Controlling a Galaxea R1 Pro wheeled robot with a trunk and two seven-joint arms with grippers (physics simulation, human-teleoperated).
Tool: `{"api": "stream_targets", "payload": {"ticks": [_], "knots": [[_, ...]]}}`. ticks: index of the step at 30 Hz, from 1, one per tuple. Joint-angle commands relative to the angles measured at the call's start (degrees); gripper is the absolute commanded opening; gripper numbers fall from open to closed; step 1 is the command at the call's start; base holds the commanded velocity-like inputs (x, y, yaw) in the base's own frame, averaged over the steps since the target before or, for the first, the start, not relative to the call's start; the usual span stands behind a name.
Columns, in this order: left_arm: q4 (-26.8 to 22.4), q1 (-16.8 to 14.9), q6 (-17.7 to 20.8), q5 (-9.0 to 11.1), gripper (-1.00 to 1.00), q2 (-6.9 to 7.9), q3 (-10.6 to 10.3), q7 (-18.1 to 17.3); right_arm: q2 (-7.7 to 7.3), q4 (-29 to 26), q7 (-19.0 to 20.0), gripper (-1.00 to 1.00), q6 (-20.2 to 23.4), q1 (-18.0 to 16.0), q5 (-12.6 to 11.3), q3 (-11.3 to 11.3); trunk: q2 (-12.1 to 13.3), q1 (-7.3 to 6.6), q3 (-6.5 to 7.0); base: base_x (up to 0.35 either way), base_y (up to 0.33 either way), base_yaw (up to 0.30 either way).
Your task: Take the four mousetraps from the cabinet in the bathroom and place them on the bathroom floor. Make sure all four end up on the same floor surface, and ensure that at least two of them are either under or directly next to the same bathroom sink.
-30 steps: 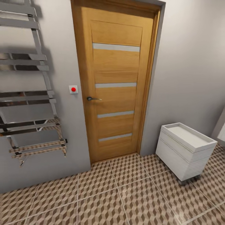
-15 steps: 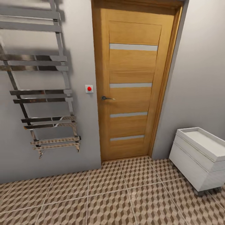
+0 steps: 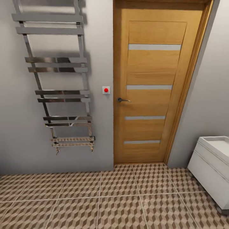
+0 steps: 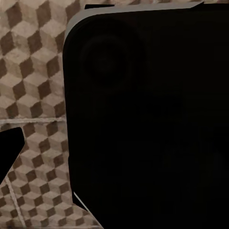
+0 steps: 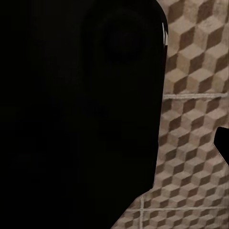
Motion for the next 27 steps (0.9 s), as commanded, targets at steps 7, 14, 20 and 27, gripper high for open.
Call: {"api": "stream_targets", "payload": {"ticks": [7,14,20,27], "knots": [[-0.1,0.0,-0.1,0.0,1.00,-0.01,0.0,0.0,-0.01,0.0,0.0,1.00,-0.1,0.0,0.1,0.1,0.0,0.00,-0.04,0.000,0.000,0.274],[-0.1,0.0,-0.1,0.0,1.00,-0.01,0.0,0.0,-0.01,0.0,0.0,1.00,-0.1,0.0,0.1,0.1,0.0,0.00,-0.04,0.000,0.000,0.274],[-0.1,0.0,-0.1,0.0,1.00,-0.01,0.0,0.0,-0.01,0.0,0.0,1.00,-0.1,0.0,0.1,0.1,0.0,0.00,-0.04,0.000,0.000,0.274],[-0.1,0.0,-0.1,0.0,1.00,-0.01,0.0,0.0,-0.01,0.0,-0.1,1.00,-0.8,0.0,0.1,0.1,0.0,0.00,-0.04,0.000,0.000,0.274]]}}
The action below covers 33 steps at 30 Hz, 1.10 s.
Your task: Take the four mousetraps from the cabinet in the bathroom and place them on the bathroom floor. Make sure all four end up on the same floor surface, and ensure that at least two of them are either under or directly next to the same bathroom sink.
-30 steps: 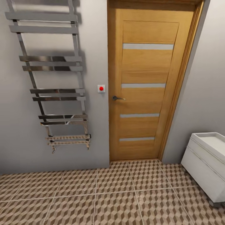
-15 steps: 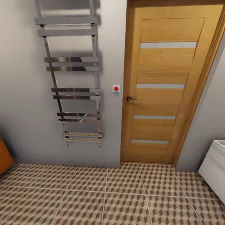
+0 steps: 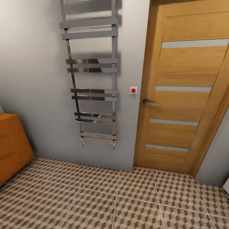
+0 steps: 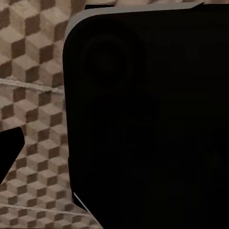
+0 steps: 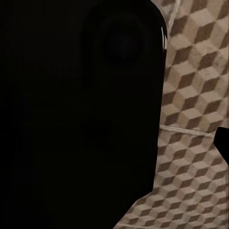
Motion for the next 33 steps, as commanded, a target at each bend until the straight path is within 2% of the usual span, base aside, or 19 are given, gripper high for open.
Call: {"api": "stream_targets", "payload": {"ticks": [1,33], "knots": [[0.0,0.0,-0.1,0.0,1.00,-0.01,0.0,0.0,0.00,0.0,-0.1,1.00,-0.3,0.0,0.1,0.0,0.0,0.00,-0.04,0.000,0.000,0.274],[-0.1,0.0,-0.1,0.0,1.00,-0.01,0.0,0.0,0.00,0.0,-0.1,1.00,-0.7,0.0,0.0,0.1,0.0,0.00,-0.04,0.000,0.000,0.274]]}}
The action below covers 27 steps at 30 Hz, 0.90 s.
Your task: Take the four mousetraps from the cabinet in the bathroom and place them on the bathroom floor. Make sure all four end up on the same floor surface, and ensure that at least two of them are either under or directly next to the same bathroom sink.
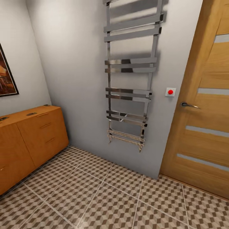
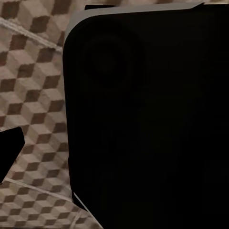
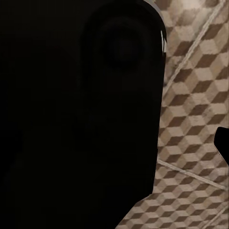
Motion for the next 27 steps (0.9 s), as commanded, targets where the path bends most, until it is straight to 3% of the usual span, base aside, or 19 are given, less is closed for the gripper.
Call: {"api": "stream_targets", "payload": {"ticks": [1,27], "knots": [[0.0,0.0,-0.1,0.0,1.00,-0.01,0.0,0.0,-0.01,0.0,0.0,1.00,-0.2,0.0,0.1,0.0,0.0,0.00,-0.04,0.000,0.000,0.274],[0.0,0.0,-0.1,0.0,1.00,-0.01,0.0,0.0,-0.01,0.0,0.0,1.00,-0.2,0.0,0.0,0.1,0.0,0.00,-0.04,0.000,0.000,0.274]]}}
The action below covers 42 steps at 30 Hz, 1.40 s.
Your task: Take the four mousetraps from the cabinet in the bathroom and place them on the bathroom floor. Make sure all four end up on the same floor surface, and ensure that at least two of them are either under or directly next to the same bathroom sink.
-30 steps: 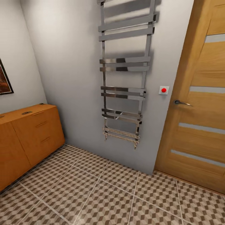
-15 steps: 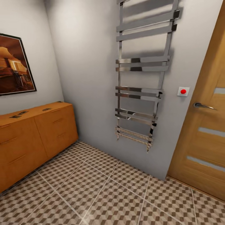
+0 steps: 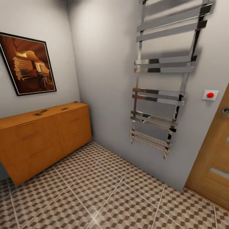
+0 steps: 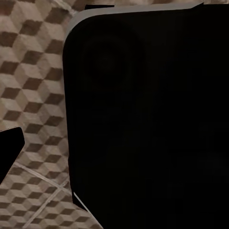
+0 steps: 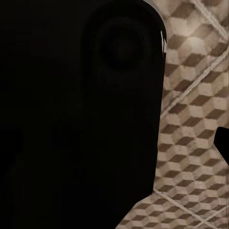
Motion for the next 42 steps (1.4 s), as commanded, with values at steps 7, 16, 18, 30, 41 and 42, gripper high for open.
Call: {"api": "stream_targets", "payload": {"ticks": [7,16,18,30,41,42], "knots": [[0.0,0.0,-0.1,0.0,1.00,-0.01,0.0,0.0,-0.01,0.0,0.0,1.00,-0.2,0.0,0.1,0.1,0.0,0.00,-0.04,0.000,0.000,0.274],[0.0,0.0,-0.1,0.0,1.00,-0.01,0.0,0.0,-0.01,0.0,0.0,1.00,-0.2,0.0,0.1,0.1,0.0,0.00,-0.04,0.000,0.000,0.274],[0.0,0.0,-0.1,0.0,1.00,-0.01,0.0,0.0,-0.01,0.0,0.0,1.00,-0.2,0.0,0.1,0.1,0.0,0.00,-0.04,0.000,0.000,0.274],[0.0,0.0,-0.1,0.0,1.00,-0.01,0.0,0.0,-0.04,0.0,0.0,1.00,-0.2,0.0,0.0,0.0,0.0,0.00,-0.04,0.001,0.000,0.236],[0.0,0.0,-0.1,0.0,1.00,0.08,0.0,0.0,-0.24,0.0,0.0,1.00,-0.2,0.0,0.0,0.0,0.0,0.00,-0.04,0.147,0.000,0.045],[0.0,0.0,-0.1,0.0,1.00,0.06,0.0,0.0,-0.28,0.0,0.0,1.00,-0.2,0.0,0.0,0.0,0.0,0.00,-0.04,0.299,0.000,0.005]]}}
